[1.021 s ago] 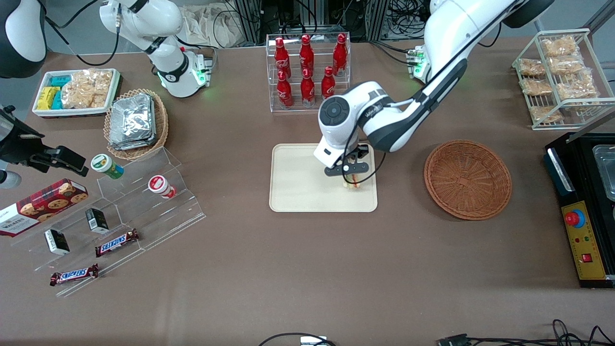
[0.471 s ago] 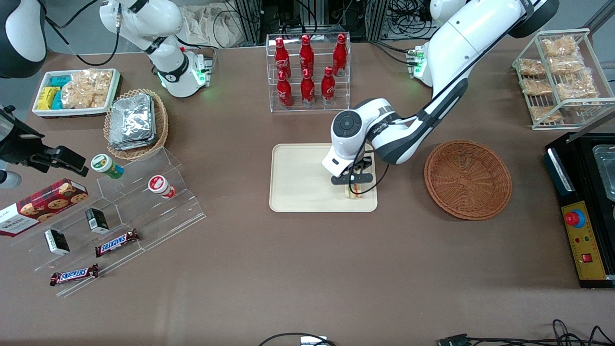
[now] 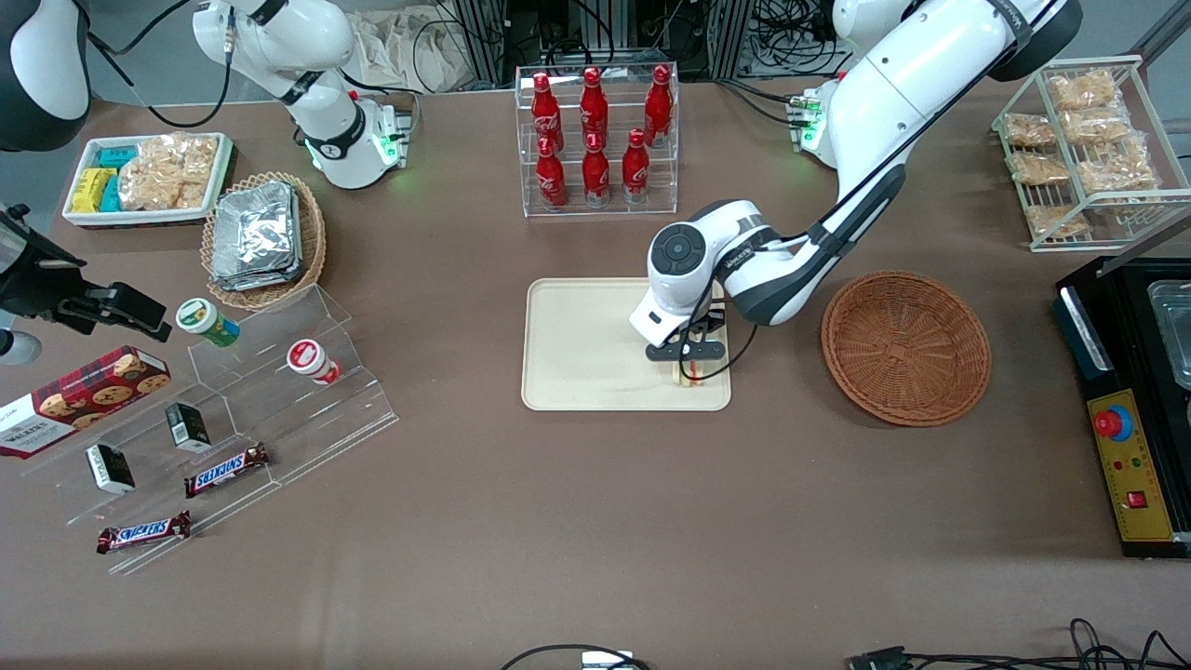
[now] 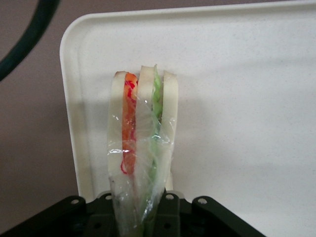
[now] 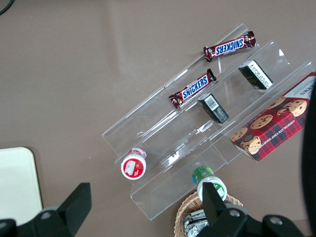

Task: Place sandwich from basket to tray
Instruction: 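Lower the held sandwich onto the cream tray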

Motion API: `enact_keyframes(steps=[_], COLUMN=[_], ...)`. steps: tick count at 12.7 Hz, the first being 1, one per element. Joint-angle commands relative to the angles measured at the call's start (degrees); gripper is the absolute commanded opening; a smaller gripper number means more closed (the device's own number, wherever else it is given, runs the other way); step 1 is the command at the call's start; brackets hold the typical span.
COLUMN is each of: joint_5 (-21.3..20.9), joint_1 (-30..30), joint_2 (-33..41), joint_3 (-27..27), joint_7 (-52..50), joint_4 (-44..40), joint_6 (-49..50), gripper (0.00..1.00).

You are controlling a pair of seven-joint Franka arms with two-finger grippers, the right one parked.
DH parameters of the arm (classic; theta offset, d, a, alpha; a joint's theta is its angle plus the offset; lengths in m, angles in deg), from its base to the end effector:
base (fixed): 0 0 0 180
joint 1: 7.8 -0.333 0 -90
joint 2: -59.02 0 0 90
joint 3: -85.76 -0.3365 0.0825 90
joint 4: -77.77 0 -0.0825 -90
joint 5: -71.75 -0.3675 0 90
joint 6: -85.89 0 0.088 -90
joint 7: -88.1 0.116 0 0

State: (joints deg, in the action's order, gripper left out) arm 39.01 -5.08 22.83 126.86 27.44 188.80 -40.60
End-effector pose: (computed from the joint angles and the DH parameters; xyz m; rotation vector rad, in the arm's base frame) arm 0.4604 -0.3824 0.2302 -3.0140 0.0438 0.1121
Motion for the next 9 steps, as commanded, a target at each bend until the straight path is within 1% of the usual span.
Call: enact_keyframes(steps=[1, 2, 9], joint_5=[-0.41, -0.05, -0.05], joint_1=[-0.96, -0.96, -0.96], joint_2=[0.16, 0.16, 0.42], joint_3=[0.03, 0.03, 0.12], joint_7=[0.55, 0.28, -0.25], joint_4=[0.68, 0.59, 0.41], joint_6=[-0.86, -0.52, 0.37], gripper=[0.78, 1.00, 1.00])
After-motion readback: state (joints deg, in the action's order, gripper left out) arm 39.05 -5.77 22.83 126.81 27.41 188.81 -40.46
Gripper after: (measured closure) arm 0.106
